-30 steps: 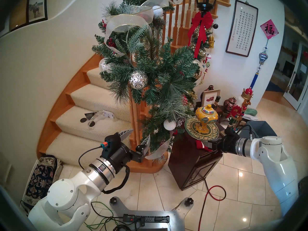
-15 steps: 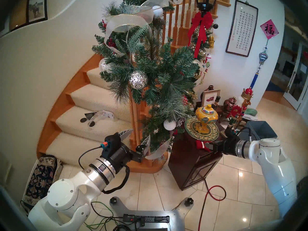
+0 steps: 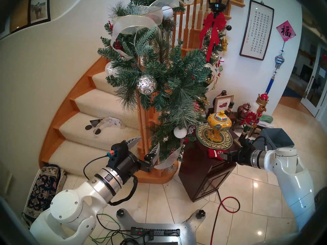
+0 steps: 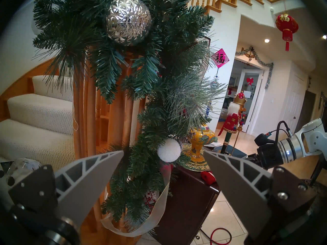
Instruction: Hang the ornament onto the Christmas-tree-style decoration
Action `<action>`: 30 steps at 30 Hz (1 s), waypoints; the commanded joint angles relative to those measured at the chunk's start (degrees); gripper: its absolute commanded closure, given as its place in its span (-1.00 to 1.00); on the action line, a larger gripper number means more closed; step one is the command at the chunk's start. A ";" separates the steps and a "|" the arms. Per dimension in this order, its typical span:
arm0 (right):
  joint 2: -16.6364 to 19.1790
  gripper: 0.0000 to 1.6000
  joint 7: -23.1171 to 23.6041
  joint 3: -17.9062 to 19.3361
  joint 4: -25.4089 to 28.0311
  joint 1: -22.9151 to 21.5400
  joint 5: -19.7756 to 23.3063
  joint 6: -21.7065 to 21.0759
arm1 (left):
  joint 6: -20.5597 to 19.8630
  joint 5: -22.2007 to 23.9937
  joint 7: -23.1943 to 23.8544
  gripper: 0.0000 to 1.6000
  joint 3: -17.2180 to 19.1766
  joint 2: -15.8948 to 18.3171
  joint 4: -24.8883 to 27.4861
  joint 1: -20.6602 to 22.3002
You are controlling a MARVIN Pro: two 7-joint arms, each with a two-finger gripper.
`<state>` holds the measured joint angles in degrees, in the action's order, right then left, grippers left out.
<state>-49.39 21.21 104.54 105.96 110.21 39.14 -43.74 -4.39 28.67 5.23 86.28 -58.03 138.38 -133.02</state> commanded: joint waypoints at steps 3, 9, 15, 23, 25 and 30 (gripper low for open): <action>0.14 -1.00 0.43 0.42 0.41 -0.16 0.21 0.20 | 0.14 -0.05 -0.08 -1.00 0.04 -0.09 0.49 0.01; -0.08 -1.00 0.41 0.62 0.54 0.08 0.15 0.14 | 0.14 -0.05 -0.08 -1.00 0.04 -0.09 0.49 0.01; -0.35 -1.00 0.41 0.85 0.67 0.39 0.03 0.23 | 0.14 -0.05 -0.08 -1.00 0.04 -0.09 0.49 0.01; -0.68 -1.00 0.43 1.36 1.27 1.05 -0.07 0.49 | 0.14 -0.05 -0.08 -1.00 0.04 -0.10 0.49 0.01; -0.78 -1.00 0.41 1.47 1.40 1.19 -0.06 0.54 | 0.14 -0.05 -0.08 -1.00 0.04 -0.10 0.49 0.01; -1.00 -1.00 0.42 1.95 1.92 1.81 -0.04 0.68 | 0.14 -0.05 -0.08 -1.00 0.04 -0.10 0.49 0.01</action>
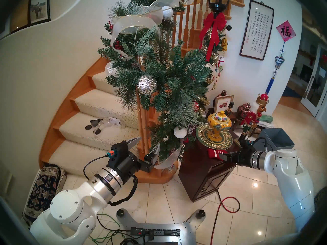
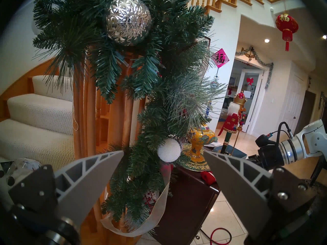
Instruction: Hang the ornament onto the Christmas-tree-style decoration
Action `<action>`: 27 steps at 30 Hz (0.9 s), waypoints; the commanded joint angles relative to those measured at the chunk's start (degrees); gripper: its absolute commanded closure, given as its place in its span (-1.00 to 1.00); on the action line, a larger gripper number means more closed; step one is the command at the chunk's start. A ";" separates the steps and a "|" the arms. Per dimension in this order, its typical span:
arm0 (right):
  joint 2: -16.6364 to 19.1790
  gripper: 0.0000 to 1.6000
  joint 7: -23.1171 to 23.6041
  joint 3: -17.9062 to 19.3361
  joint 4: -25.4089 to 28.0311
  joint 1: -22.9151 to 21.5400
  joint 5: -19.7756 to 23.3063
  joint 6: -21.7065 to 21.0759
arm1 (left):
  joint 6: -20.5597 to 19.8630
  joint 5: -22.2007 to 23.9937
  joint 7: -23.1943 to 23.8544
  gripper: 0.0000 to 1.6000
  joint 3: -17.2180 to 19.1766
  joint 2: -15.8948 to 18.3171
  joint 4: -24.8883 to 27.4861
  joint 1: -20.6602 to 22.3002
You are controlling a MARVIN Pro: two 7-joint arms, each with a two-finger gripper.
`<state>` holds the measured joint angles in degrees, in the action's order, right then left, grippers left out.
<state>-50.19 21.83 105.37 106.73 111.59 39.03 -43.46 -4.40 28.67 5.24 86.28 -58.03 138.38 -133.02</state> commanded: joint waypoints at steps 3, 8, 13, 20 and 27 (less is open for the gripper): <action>-0.36 -1.00 -0.15 1.48 1.50 0.84 0.11 0.55 | 0.15 -0.05 -0.08 -1.00 0.04 -0.10 0.49 0.01; -0.52 -1.00 0.11 2.01 1.94 1.44 0.20 0.81 | 0.15 -0.05 -0.08 -1.00 0.04 -0.10 0.49 0.01; -0.55 -1.00 0.44 2.40 2.33 2.00 0.30 1.07 | 0.15 -0.05 -0.08 -1.00 0.04 -0.10 0.49 0.01; -0.82 -1.00 0.39 2.67 2.43 2.15 0.28 1.16 | 0.14 -0.05 -0.08 -1.00 0.04 -0.10 0.49 0.01; -0.83 -1.00 -0.47 0.59 0.69 -0.52 0.08 0.21 | 0.14 -0.05 -0.07 -1.00 0.04 -0.10 0.49 0.01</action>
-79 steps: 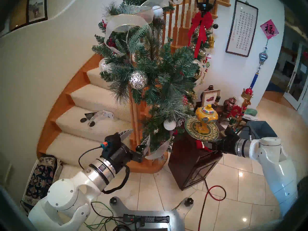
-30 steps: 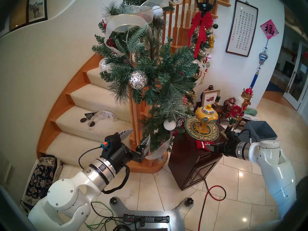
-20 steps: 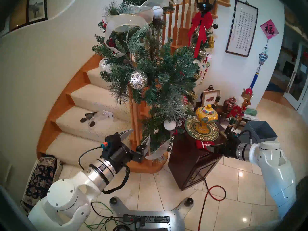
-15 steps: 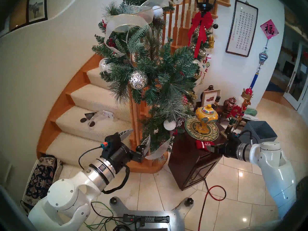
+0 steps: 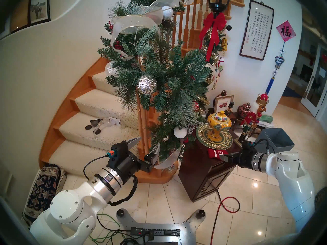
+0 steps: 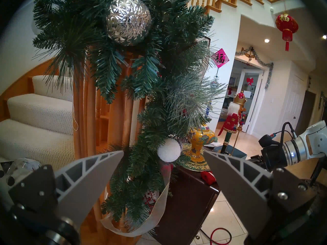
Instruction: Hang the ornament onto the Christmas-tree-style decoration
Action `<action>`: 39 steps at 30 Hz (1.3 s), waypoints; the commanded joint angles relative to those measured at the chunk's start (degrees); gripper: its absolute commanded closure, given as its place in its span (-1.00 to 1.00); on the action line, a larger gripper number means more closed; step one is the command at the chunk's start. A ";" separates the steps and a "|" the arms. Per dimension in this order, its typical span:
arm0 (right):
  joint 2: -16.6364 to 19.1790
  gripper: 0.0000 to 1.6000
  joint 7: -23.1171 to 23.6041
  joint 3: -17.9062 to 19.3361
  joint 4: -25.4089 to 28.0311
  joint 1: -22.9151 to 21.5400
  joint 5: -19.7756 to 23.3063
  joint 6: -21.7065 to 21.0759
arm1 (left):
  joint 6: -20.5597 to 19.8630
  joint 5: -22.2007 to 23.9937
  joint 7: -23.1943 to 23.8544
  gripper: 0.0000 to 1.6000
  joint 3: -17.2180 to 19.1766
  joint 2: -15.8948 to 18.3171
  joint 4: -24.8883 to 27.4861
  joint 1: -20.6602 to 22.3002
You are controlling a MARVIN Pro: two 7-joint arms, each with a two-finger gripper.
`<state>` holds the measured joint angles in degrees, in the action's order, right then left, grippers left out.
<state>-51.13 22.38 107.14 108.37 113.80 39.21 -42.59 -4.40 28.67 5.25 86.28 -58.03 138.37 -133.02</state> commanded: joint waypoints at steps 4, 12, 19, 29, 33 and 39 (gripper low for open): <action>0.35 -1.00 -1.68 -2.31 -1.93 -4.63 0.13 -1.40 | 0.15 -0.05 -0.08 -1.00 0.04 -0.10 0.49 0.02; 1.29 -1.00 -2.54 -4.97 -3.60 -7.74 -0.18 -3.07 | 0.14 -0.04 -0.07 -1.00 0.04 -0.10 0.48 0.02; 2.66 -1.00 -3.23 -7.30 -4.25 -9.24 -1.37 -3.69 | 0.14 -0.04 -0.07 -1.00 0.04 -0.10 0.48 0.02; 6.07 -1.00 0.35 -8.33 -5.84 -9.45 -1.49 -4.18 | 0.14 -0.05 -0.07 -1.00 0.04 -0.10 0.49 0.02; 7.62 -1.00 2.46 -8.21 -5.77 -8.98 -1.71 -4.29 | 0.14 -0.05 -0.07 -1.00 0.04 -0.10 0.48 0.02; 10.61 -1.00 7.23 -8.51 -6.10 -8.79 -1.96 -3.80 | 0.14 -0.05 -0.07 -1.00 0.04 -0.10 0.48 0.02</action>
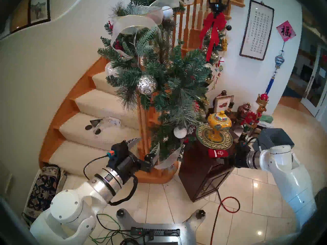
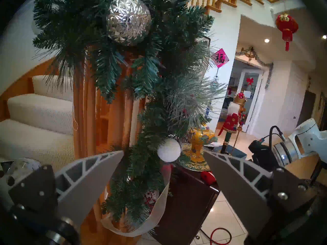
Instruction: Hang the ornament onto the Christmas-tree-style decoration
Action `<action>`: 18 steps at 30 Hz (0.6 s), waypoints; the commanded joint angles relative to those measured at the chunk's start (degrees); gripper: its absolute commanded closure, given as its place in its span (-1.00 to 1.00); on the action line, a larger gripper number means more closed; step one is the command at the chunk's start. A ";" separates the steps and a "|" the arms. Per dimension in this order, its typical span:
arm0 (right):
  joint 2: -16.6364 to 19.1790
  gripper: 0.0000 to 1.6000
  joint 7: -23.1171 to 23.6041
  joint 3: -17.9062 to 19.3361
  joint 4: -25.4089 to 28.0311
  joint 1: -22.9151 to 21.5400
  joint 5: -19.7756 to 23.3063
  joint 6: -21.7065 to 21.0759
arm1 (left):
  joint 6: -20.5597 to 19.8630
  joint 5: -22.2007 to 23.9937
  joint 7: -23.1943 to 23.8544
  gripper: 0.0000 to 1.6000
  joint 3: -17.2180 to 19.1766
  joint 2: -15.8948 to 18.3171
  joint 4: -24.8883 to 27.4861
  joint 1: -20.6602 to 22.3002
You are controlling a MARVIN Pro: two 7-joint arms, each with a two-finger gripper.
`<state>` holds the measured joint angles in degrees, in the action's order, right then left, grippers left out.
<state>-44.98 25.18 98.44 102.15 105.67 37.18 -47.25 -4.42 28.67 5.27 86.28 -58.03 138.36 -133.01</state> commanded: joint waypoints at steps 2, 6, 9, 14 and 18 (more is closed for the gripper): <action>5.39 -1.00 5.81 -0.30 -0.03 -0.87 -0.16 0.92 | 0.15 -0.05 -0.09 -1.00 0.04 -0.10 0.49 0.02; 6.62 -1.00 7.37 -1.84 -0.49 -1.88 -1.12 0.59 | 0.15 -0.05 -0.09 -1.00 0.04 -0.10 0.50 0.02; 6.86 -1.00 7.82 -3.43 -1.45 -3.22 -1.93 0.57 | 0.15 -0.05 -0.09 -1.00 0.04 -0.11 0.50 0.01; 6.38 -1.00 7.37 -6.27 -3.65 -6.10 -3.26 0.91 | 0.15 -0.05 -0.09 -1.00 0.04 -0.10 0.50 0.02; 5.77 -1.00 6.33 -7.83 -4.91 -7.95 -4.75 1.72 | 0.15 -0.04 -0.08 -1.00 0.04 -0.10 0.49 0.03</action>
<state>-39.47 32.62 92.01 98.61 102.43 34.07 -46.48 -4.42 28.67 5.27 86.28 -58.03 138.36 -133.01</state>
